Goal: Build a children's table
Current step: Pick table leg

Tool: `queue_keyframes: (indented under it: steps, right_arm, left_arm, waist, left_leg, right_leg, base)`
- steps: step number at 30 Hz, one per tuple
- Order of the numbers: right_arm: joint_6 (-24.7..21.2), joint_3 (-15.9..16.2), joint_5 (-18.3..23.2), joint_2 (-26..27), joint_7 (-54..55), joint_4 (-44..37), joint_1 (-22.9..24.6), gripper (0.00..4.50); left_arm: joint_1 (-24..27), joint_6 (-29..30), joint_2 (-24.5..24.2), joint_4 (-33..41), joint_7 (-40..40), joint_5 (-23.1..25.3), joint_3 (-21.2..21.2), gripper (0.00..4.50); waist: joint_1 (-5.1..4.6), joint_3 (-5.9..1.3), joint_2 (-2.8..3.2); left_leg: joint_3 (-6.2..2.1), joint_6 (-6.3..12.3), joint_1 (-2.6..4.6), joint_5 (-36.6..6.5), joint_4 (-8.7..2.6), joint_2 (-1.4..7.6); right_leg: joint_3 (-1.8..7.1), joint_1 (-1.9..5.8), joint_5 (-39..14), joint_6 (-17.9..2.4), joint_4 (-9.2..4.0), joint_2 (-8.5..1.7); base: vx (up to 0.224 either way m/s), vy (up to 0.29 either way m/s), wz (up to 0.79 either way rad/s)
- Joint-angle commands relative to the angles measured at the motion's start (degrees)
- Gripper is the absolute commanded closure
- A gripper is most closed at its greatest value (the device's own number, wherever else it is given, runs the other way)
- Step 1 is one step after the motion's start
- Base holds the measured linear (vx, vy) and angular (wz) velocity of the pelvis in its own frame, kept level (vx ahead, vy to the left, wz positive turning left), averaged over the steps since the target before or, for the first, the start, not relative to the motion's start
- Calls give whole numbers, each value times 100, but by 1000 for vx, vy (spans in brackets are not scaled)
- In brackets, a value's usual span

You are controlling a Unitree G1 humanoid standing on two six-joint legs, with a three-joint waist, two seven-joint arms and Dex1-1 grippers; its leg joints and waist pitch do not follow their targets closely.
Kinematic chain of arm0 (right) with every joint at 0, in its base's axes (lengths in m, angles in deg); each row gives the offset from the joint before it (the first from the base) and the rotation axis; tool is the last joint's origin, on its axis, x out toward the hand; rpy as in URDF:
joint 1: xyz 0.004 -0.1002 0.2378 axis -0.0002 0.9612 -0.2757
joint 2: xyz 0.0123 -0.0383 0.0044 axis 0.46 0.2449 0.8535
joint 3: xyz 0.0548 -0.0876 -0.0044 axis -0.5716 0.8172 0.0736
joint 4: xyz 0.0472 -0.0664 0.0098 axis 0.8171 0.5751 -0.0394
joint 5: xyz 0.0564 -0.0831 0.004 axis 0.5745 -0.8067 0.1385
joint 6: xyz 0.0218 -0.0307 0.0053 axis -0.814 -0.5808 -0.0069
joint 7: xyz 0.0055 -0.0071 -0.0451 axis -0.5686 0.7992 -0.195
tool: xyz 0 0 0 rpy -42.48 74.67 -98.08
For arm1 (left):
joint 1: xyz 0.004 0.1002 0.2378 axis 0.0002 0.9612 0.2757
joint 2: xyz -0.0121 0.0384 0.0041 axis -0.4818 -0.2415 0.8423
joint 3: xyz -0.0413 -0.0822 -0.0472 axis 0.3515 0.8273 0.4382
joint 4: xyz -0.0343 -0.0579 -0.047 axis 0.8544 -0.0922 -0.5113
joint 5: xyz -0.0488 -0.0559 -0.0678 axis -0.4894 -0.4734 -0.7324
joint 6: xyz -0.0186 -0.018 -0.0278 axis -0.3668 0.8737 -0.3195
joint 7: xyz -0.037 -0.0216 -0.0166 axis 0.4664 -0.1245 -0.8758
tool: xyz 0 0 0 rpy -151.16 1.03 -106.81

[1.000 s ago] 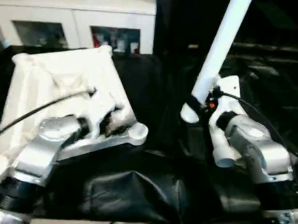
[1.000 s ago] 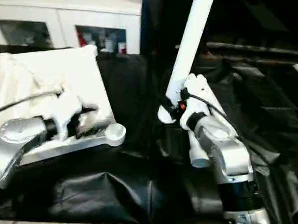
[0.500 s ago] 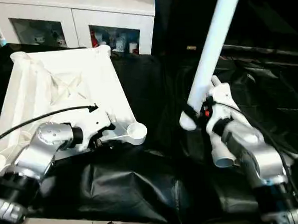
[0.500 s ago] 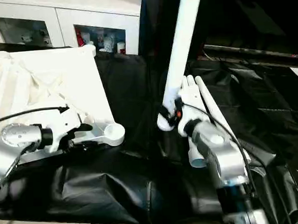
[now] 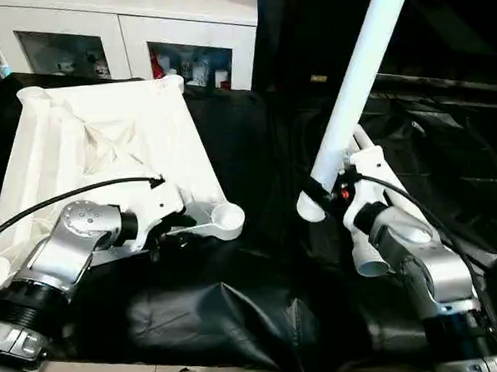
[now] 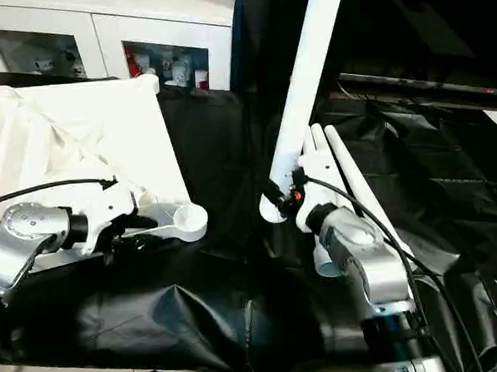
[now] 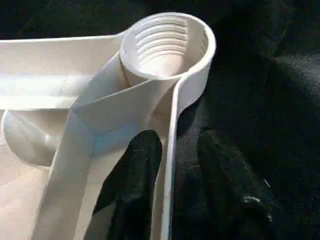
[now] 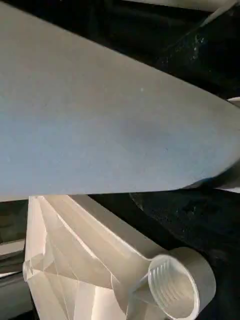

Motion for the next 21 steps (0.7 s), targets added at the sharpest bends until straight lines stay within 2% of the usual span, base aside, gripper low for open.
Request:
queue_keyframes:
  steps: [1,8,9,11,16,21]
  right_arm:
    - [-8,-89,43,-16,3,-170,-37,259]
    - [-33,-56,47,10,-36,-182,-49,259]
    - [-34,-53,47,10,-39,-182,-50,259]
    - [-38,-38,48,11,-56,-178,-56,259]
    - [-34,-24,47,21,-86,-148,-83,259]
    - [-62,-8,60,67,-94,-146,-103,259]
  left_arm:
    - [-80,33,21,3,-91,63,56,335]
    - [-110,21,49,-114,-153,40,150,386]
    - [-113,24,49,-113,-156,34,156,407]
    - [-121,30,43,-115,-177,22,176,423]
    - [-116,26,46,-141,-233,55,201,449]
    - [-10,148,98,-66,-152,123,189,450]
  waist:
    - [-10,-401,204]
    - [-14,-406,195]
    - [-10,-412,195]
    - [-10,-417,197]
    - [-13,-417,197]
    - [-16,-411,195]
  left_leg:
    - [-101,-511,199,-2263,-497,214]
    - [-100,-498,186,-2187,-497,212]
    - [-98,-494,187,-2149,-494,212]
    - [-95,-492,187,-2086,-493,217]
    - [-89,-491,184,-2057,-495,216]
    - [-89,-481,182,-2071,-495,216]
  right_leg:
    - [285,172,-1852,-881,-474,-504]
    - [285,184,-1764,-904,-461,-503]
    - [287,186,-1725,-907,-458,-505]
    - [287,187,-1602,-932,-442,-499]
    - [287,195,-1495,-972,-429,-500]
    - [290,195,-1581,-962,-439,-506]
  base:
    - [0,0,0]
    - [0,0,0]
    - [0,0,0]
    - [0,0,0]
    - [0,0,0]
    - [0,0,0]
